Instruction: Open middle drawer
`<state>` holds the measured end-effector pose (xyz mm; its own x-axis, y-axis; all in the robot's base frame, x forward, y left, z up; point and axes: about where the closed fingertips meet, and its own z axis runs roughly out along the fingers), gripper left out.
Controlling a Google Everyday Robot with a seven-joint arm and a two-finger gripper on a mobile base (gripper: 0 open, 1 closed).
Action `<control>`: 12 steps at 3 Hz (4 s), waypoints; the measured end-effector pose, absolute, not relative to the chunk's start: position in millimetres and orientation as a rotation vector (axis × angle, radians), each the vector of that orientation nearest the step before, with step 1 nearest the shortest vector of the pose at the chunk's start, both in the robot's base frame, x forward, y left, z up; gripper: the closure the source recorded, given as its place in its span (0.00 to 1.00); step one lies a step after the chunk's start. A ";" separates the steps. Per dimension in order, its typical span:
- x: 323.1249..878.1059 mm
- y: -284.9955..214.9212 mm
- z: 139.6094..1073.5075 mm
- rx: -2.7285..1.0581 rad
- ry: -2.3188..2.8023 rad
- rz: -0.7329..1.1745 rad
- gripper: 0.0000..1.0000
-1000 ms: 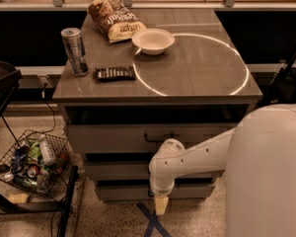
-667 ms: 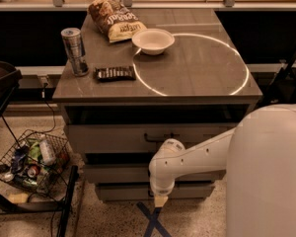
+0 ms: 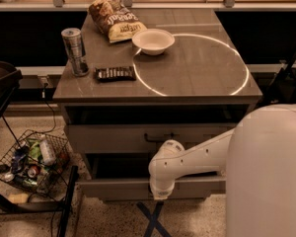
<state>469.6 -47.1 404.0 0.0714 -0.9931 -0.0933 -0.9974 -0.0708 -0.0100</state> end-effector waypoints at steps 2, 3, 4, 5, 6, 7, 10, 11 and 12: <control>464.6 -47.9 411.8 -2.243 2.081 0.079 1.00; 460.9 -43.6 417.9 -2.235 2.050 0.060 1.00; 455.6 -44.9 429.1 -2.226 2.041 0.024 1.00; 455.6 -44.9 428.7 -2.226 2.041 0.024 1.00; 455.6 -44.9 428.9 -2.226 2.041 0.024 1.00; 455.6 -44.9 429.5 -2.226 2.041 0.024 1.00; 428.8 -109.6 574.3 -2.017 2.020 -0.329 1.00; 433.5 -129.2 606.8 -1.941 1.989 -0.429 1.00; 454.9 -150.5 615.0 -1.914 1.959 -0.501 1.00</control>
Offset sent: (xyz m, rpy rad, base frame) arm -0.0109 -0.0015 0.0222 0.0021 -0.0419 0.0068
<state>454.9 -150.5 615.0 -0.0214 -0.9997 -0.0064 -0.8740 0.0219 -0.4854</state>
